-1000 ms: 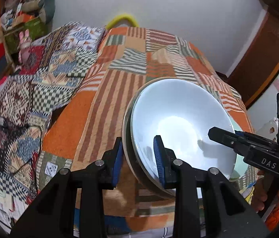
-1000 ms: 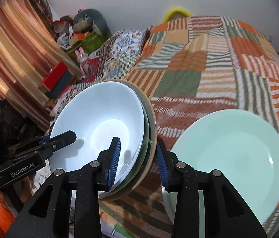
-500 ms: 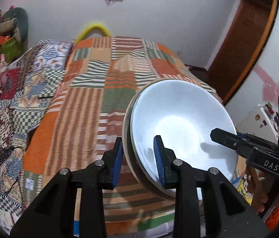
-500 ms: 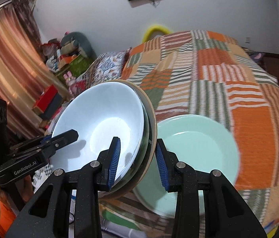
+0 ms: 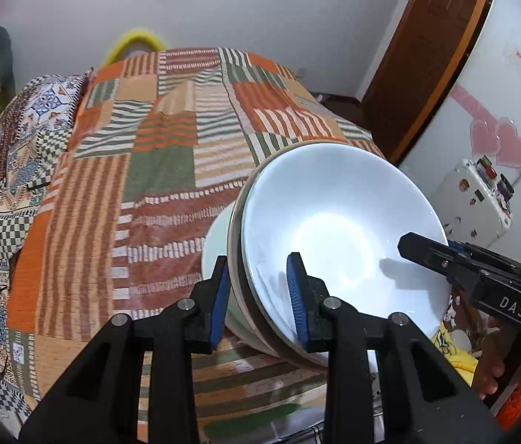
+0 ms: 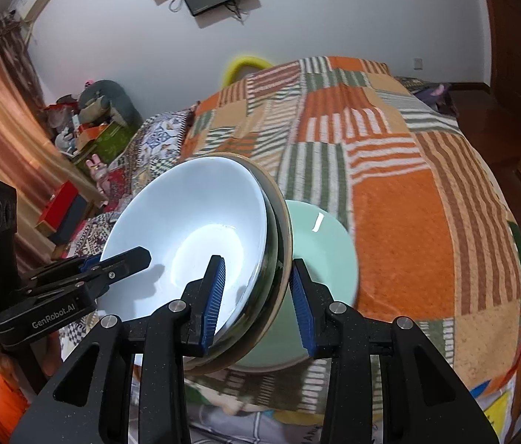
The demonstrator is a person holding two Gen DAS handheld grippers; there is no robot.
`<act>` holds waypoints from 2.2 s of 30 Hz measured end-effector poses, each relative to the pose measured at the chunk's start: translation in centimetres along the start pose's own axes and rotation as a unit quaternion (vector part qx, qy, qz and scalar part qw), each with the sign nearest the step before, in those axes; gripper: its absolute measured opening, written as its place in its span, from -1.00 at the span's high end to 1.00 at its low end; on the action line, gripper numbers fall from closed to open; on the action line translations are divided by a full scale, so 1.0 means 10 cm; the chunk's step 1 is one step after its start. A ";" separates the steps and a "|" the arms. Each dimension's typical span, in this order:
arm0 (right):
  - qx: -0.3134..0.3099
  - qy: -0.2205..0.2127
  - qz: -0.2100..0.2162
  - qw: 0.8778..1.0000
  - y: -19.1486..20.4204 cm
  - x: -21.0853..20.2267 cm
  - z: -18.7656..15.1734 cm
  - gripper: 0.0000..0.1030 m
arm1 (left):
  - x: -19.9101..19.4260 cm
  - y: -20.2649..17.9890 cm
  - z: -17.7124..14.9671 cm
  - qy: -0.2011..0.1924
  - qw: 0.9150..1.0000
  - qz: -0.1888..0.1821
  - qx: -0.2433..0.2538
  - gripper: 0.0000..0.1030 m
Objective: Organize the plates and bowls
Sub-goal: 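Carry the bowl stack with both tools onto the plate stack and release, then raise both open tools away from the stacked dishes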
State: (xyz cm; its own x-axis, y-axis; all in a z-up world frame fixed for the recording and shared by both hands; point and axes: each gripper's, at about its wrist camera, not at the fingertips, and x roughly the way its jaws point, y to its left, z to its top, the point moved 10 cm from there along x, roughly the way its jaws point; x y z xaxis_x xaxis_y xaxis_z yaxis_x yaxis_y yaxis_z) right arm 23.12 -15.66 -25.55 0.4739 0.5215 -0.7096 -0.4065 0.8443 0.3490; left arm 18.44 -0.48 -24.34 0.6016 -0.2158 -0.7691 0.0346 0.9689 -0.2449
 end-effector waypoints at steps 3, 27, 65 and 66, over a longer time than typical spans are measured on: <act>0.007 0.006 -0.004 1.000 -0.07 0.04 -0.03 0.36 | 0.08 -0.03 -0.01 0.008 1.000 0.000 0.000 0.41; 0.040 0.032 0.011 0.999 -0.23 0.27 -0.15 0.28 | 0.43 0.08 -0.08 0.036 0.998 -0.030 -0.040 0.40; -0.111 -0.269 0.000 0.957 0.70 -1.88 0.61 -0.84 | -2.23 -0.70 0.58 -0.312 0.948 0.014 0.062 -0.90; -0.110 -0.273 0.000 0.956 0.71 -1.89 0.62 -0.91 | -2.23 -0.69 0.58 -0.313 0.948 0.014 0.061 -0.91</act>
State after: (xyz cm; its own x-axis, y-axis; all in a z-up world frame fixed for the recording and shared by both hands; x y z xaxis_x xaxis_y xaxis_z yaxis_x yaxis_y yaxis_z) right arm 16.12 -18.79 -5.84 0.7858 0.5594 -0.2636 -0.5333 0.8288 0.1693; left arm 9.38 -1.68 -2.06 0.9581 -0.1134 -0.2629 0.0813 0.9882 -0.1302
